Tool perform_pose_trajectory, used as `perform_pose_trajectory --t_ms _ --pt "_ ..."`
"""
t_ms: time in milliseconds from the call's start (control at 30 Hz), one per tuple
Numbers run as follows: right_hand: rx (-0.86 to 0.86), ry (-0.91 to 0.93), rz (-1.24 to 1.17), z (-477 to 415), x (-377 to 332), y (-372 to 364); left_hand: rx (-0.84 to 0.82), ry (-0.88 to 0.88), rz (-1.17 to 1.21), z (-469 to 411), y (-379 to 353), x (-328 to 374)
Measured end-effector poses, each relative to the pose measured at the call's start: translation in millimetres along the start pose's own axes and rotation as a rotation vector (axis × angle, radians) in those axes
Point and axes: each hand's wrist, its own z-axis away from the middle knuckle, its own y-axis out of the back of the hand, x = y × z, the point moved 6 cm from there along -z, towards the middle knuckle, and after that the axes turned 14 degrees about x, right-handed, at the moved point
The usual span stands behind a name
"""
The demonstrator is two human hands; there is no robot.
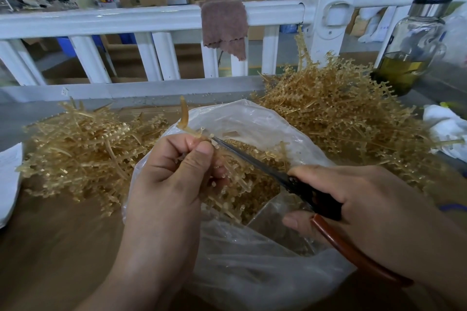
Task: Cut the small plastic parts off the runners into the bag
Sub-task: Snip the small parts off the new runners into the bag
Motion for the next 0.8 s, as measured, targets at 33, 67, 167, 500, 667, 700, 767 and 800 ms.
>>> perform_pose_trajectory --t_ms 33,67,167,500,667,700,767,800 --pt "-0.006 -0.001 0.003 0.3 0.6 -0.3 0.001 -0.001 0.002 0.7 -0.3 0.7" --pt "-0.010 -0.002 0.002 0.7 0.9 -0.5 0.005 0.001 0.006 1.1 -0.3 1.2" --pt "-0.015 -0.010 -0.011 1.4 0.8 0.3 0.007 0.018 0.021 1.7 -0.7 2.0" --pt "-0.018 0.008 -0.011 1.1 2.1 0.4 -0.018 -0.022 -0.009 1.7 -2.3 0.9" --pt "-0.019 0.034 -0.028 1.1 1.5 0.6 -0.020 -0.019 0.009 4.0 -4.5 1.4" --pt "-0.018 0.036 -0.032 0.9 1.8 0.8 -0.022 -0.014 0.007 4.6 -5.0 1.5" --pt "-0.016 0.041 -0.038 0.3 2.1 0.8 -0.023 -0.005 -0.002 5.0 -5.9 1.0" --pt "-0.015 0.043 -0.039 0.1 2.1 0.4 -0.024 -0.002 -0.007 5.3 -6.2 1.0"
